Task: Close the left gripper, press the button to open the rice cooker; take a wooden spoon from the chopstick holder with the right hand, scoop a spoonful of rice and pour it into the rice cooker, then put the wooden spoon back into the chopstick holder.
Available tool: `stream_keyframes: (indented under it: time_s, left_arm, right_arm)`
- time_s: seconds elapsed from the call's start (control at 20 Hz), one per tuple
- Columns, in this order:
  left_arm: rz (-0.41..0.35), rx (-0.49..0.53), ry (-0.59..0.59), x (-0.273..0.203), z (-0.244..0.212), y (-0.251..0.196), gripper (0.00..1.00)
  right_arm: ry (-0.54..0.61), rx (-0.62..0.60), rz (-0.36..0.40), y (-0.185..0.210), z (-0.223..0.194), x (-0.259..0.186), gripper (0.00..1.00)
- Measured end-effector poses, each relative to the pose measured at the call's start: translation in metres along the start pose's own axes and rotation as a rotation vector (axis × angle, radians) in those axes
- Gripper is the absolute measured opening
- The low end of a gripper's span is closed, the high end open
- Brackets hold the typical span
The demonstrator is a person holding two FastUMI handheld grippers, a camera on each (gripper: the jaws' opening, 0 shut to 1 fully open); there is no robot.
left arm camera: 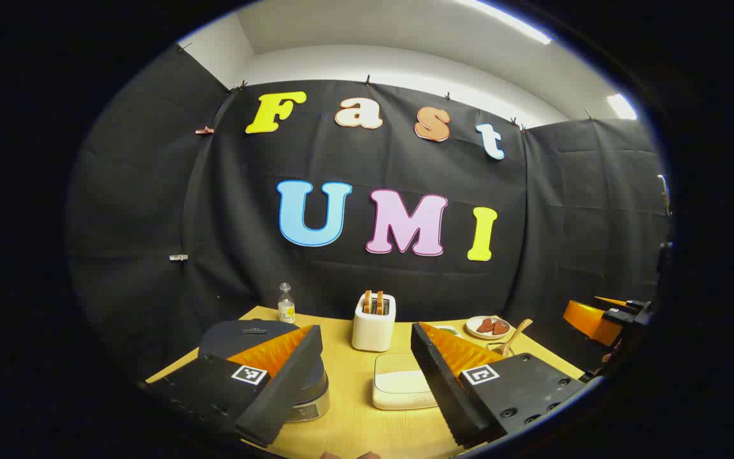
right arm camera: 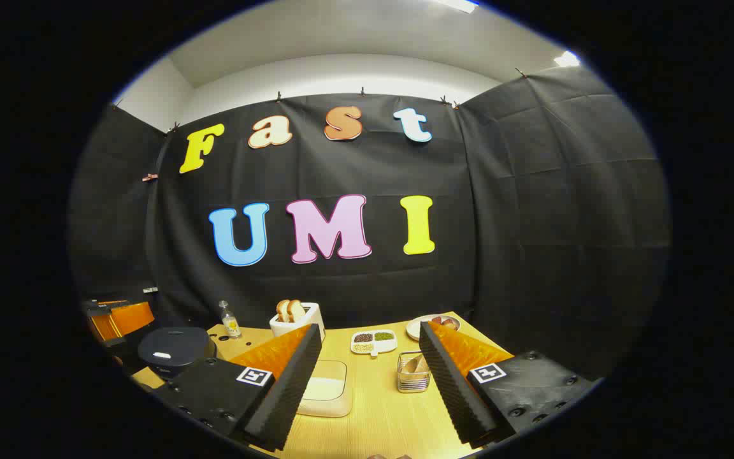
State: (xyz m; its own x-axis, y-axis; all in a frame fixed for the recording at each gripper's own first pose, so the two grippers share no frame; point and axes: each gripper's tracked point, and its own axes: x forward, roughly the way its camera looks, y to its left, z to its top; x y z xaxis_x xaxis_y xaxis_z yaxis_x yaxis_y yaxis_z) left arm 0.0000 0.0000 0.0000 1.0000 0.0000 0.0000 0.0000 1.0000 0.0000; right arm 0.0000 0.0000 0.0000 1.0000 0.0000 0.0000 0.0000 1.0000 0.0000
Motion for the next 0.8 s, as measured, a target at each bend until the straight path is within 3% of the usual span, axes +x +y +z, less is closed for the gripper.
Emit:
stream_keyframes:
  time_s: [0.05, 0.1, 0.35, 0.8]
  left_arm:
    - [-0.004, -0.010, 0.003, 0.000, -0.001, -0.001, 0.95]
    - [-0.005, -0.021, 0.002, -0.001, 0.000, 0.000, 0.95]
    - [0.028, -0.025, 0.018, -0.001, -0.006, 0.009, 0.95]
    - [0.070, -0.020, 0.025, 0.001, -0.007, 0.027, 0.95]
  right_arm:
    - [0.001, 0.008, -0.011, -0.004, 0.001, 0.001, 0.92]
    - [0.004, 0.015, -0.019, -0.007, 0.001, 0.001, 0.96]
    - [0.005, 0.012, -0.042, -0.018, 0.002, 0.005, 0.97]
    - [-0.015, -0.004, -0.004, -0.005, 0.003, 0.016, 0.97]
